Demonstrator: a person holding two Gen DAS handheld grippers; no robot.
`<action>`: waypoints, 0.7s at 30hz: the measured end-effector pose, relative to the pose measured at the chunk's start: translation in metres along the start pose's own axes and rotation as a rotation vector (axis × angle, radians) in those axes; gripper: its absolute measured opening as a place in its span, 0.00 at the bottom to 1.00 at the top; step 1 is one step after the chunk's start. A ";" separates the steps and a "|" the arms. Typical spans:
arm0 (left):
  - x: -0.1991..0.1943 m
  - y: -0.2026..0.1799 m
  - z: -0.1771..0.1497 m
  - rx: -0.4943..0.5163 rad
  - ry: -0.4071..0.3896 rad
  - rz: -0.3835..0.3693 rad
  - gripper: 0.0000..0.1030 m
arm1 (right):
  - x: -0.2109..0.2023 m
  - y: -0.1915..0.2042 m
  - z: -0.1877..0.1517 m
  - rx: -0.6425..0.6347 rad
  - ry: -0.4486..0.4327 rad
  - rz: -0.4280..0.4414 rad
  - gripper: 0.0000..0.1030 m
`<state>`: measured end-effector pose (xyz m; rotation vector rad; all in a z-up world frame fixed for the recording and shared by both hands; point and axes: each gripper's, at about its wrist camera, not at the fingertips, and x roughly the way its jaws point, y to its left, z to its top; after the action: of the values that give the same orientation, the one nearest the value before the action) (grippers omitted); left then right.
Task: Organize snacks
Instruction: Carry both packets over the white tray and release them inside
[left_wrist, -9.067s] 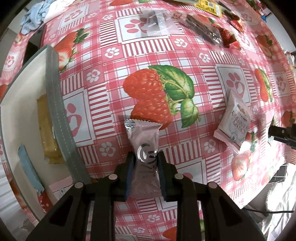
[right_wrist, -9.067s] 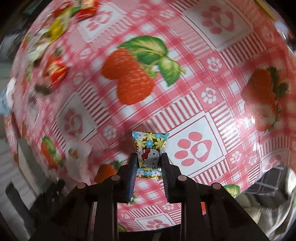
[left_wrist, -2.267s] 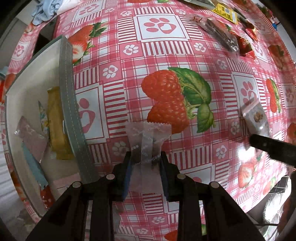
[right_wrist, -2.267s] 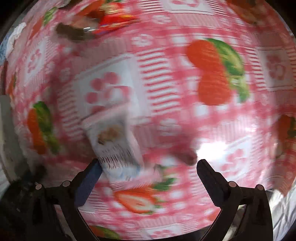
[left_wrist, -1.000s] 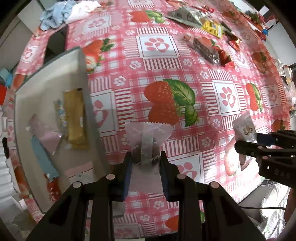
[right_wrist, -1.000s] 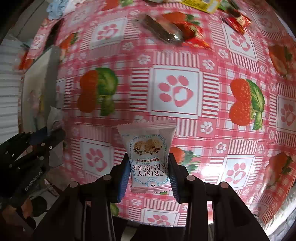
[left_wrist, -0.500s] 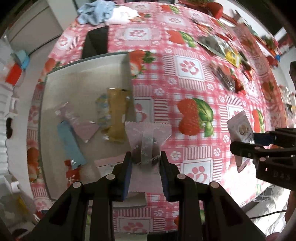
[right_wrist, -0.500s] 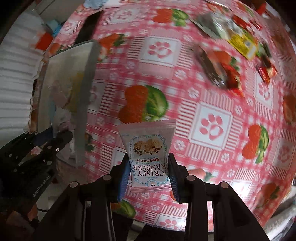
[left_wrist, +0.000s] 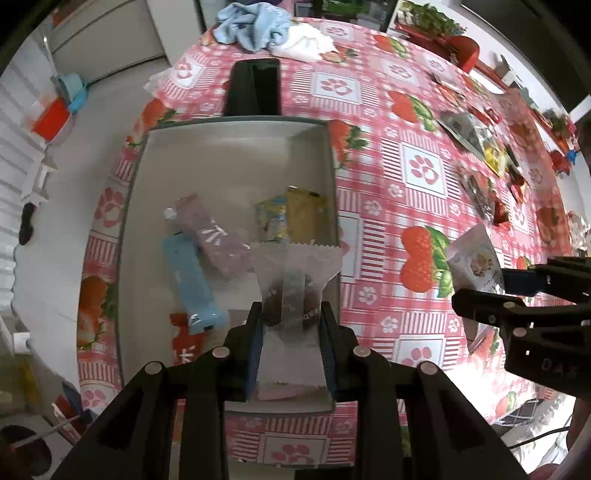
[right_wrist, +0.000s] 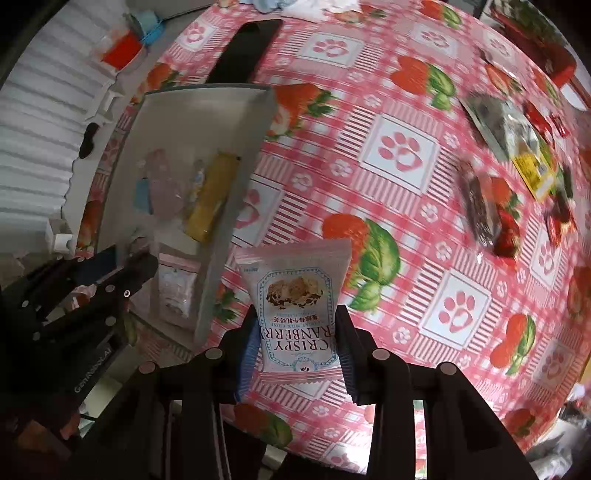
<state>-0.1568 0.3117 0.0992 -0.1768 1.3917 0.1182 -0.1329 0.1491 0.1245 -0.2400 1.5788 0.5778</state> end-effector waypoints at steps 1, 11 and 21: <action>0.000 0.003 0.000 -0.007 0.000 0.002 0.30 | 0.000 0.003 0.002 -0.008 0.000 0.000 0.39; -0.001 0.029 0.003 -0.047 -0.003 0.009 0.30 | 0.002 0.031 0.019 -0.070 0.002 -0.003 0.39; 0.002 0.046 0.008 -0.068 0.002 0.016 0.30 | 0.003 0.052 0.036 -0.115 0.002 -0.001 0.39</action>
<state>-0.1571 0.3588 0.0964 -0.2225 1.3917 0.1783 -0.1273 0.2110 0.1330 -0.3278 1.5493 0.6680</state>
